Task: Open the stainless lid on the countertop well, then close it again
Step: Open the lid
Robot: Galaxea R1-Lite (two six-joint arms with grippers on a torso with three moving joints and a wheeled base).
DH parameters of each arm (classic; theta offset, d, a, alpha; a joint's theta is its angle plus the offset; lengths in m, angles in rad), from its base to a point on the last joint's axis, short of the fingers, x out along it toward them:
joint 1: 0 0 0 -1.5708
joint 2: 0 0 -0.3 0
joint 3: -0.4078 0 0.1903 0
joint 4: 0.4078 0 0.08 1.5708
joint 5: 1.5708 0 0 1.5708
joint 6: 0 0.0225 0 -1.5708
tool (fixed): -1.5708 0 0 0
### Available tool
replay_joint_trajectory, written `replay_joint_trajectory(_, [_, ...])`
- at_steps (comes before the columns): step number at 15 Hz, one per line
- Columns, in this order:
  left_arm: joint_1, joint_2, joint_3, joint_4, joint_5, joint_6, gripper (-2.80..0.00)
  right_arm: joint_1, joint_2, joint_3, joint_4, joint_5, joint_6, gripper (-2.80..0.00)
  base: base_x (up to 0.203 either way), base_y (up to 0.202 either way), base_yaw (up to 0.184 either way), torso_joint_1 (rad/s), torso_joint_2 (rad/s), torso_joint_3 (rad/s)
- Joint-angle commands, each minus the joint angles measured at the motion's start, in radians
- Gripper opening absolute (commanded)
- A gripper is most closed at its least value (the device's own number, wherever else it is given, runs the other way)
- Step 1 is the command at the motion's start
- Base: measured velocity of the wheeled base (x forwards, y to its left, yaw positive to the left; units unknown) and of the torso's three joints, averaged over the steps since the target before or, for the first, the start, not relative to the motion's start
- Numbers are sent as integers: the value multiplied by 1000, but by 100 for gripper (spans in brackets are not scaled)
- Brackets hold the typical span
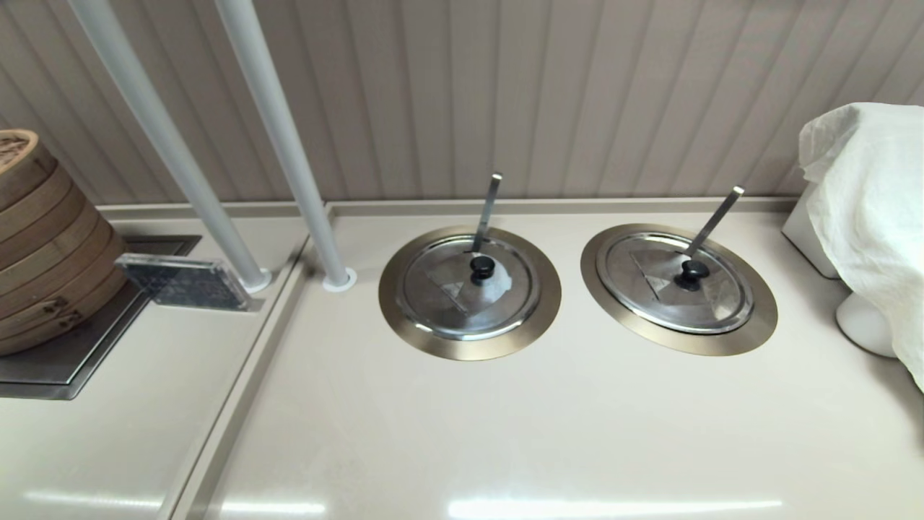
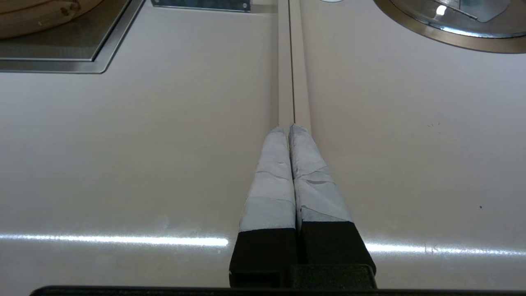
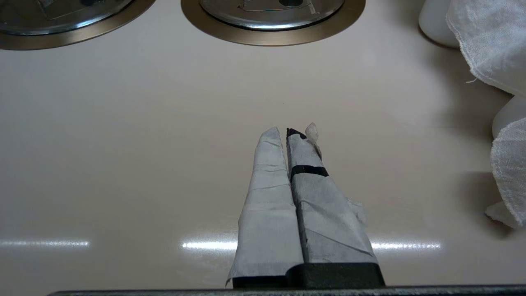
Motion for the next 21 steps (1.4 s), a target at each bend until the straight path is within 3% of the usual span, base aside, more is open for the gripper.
replay_joint_trajectory(1, [1, 0, 0, 0, 0, -1, -280, 0, 2, 0, 0, -1, 1, -280, 0, 0, 0, 0, 0, 0])
replay_joint_trajectory(8, [1, 0, 0, 0, 0, -1, -280, 0, 2, -29, 2, -7, -35, -280, 0, 0, 0, 0, 0, 0])
replay_joint_trajectory(12, [1, 0, 0, 0, 0, -1, -280, 0, 67, -336, 101, -17, -47, -280, 0, 0, 0, 0, 0, 0])
replay_joint_trajectory(16, [1, 0, 0, 0, 0, -1, -280, -6, 505, -590, 196, -15, -82, -280, 0, 0, 0, 0, 0, 0])
replay_joint_trajectory(21, [1, 0, 0, 0, 0, -1, -280, 13, 1230, -974, 280, -15, -168, -280, 0, 0, 0, 0, 0, 0])
